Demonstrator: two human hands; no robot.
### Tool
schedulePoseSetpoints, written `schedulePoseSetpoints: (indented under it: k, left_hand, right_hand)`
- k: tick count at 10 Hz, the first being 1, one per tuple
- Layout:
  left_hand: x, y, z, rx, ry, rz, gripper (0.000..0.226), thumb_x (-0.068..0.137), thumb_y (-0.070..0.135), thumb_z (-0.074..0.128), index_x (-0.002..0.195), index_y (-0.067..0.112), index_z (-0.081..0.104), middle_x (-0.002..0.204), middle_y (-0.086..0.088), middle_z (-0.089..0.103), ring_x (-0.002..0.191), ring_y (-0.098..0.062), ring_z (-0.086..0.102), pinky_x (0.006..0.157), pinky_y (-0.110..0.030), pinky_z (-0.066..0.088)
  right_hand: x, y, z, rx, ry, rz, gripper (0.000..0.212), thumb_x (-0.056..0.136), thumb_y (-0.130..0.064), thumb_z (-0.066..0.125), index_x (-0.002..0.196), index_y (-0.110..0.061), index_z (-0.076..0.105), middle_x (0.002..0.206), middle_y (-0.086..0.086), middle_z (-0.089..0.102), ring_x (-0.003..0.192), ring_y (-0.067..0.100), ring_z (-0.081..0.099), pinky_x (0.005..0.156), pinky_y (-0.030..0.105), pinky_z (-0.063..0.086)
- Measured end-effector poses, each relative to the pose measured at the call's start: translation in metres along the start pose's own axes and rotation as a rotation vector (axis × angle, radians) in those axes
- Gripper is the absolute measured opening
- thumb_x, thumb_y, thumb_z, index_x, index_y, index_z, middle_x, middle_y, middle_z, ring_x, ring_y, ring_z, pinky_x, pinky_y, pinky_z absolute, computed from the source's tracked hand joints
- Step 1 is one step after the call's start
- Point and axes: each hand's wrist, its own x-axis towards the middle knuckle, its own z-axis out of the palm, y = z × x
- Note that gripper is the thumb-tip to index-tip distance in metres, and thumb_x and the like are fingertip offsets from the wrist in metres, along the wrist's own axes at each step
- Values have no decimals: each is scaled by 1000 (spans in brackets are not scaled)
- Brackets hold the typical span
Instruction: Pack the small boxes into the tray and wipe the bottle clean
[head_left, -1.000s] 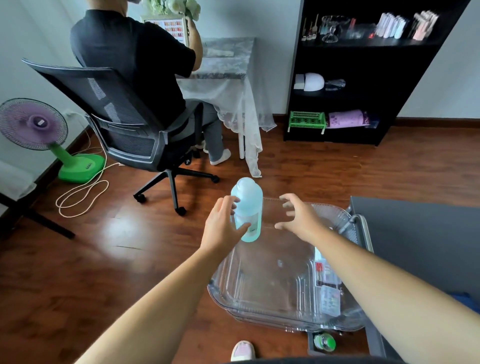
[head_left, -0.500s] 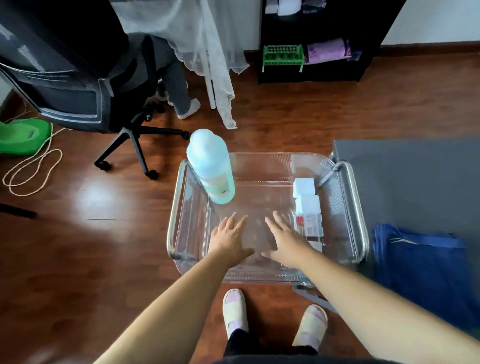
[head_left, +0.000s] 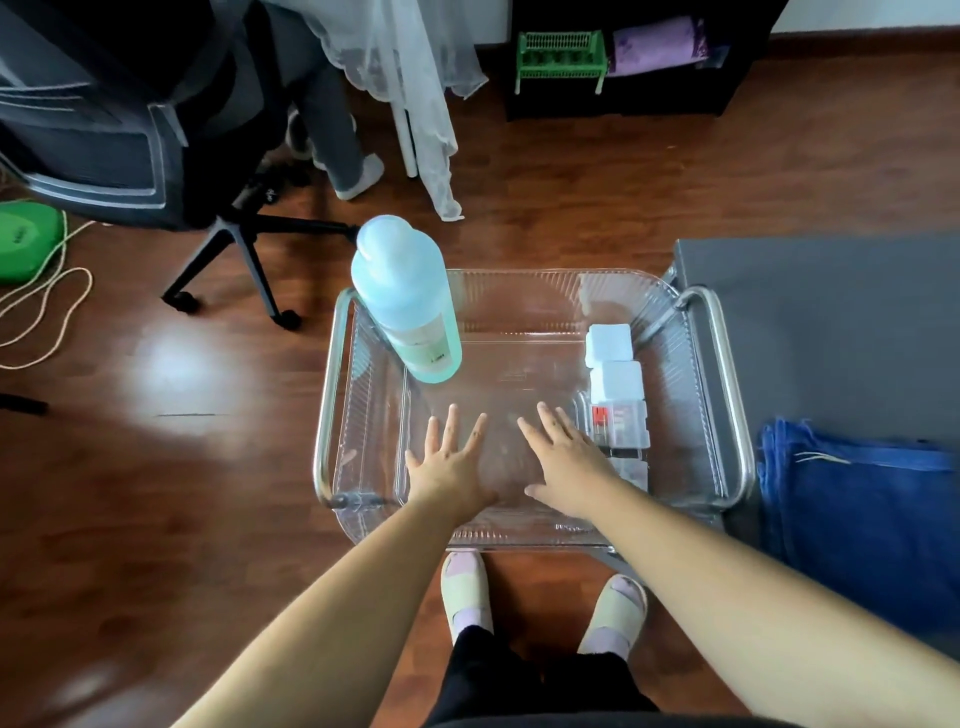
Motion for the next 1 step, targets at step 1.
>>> schedulePoseSetpoints:
  k: [1]
  left_hand:
    - [-1, 0, -1, 12, -1, -1, 104, 81, 57, 64, 149, 41, -15, 158, 1, -28, 147, -27, -19, 115, -60, 7]
  right_hand:
    - [-15, -4, -43, 283, -111, 42, 69, 89, -43, 59, 147, -28, 25, 155, 2, 31, 134, 23, 42, 102, 37, 43]
